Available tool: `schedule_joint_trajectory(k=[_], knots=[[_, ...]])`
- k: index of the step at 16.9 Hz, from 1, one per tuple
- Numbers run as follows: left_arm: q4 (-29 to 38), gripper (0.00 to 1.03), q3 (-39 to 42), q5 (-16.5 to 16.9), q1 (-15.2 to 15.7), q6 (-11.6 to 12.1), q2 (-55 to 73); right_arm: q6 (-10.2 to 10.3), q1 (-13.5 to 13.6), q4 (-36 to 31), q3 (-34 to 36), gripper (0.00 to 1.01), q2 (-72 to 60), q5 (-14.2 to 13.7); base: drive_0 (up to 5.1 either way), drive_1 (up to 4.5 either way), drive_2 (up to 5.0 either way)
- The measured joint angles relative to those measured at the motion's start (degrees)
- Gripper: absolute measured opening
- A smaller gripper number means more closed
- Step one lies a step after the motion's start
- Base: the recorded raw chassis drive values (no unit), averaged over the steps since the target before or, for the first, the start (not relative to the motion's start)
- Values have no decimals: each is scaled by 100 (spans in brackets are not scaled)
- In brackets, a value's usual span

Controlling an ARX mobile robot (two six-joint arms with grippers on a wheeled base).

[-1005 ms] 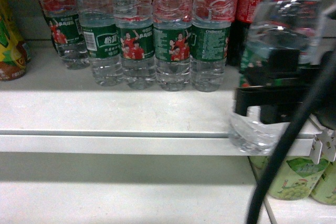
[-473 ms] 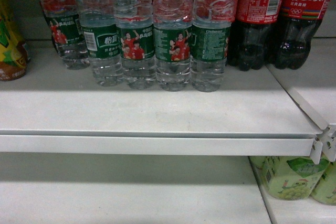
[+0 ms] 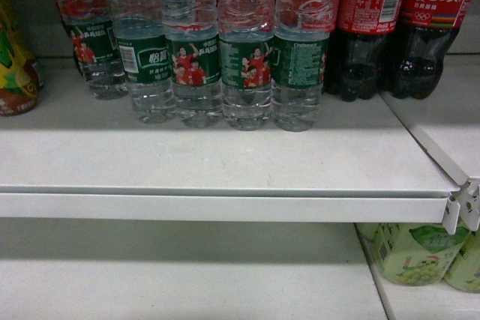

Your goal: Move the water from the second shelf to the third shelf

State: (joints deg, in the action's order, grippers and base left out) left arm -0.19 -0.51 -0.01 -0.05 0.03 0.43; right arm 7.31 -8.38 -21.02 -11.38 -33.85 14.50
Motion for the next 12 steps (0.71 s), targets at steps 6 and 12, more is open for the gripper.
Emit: schedule_joint_trajectory(k=[6, 12], knots=[[0, 98, 0, 0, 0, 0, 0, 33, 83, 514, 0, 40, 623, 4, 0, 0, 0], [0, 98, 0, 0, 0, 0, 0, 37, 7, 533, 0, 40, 627, -15, 0, 0, 0]])
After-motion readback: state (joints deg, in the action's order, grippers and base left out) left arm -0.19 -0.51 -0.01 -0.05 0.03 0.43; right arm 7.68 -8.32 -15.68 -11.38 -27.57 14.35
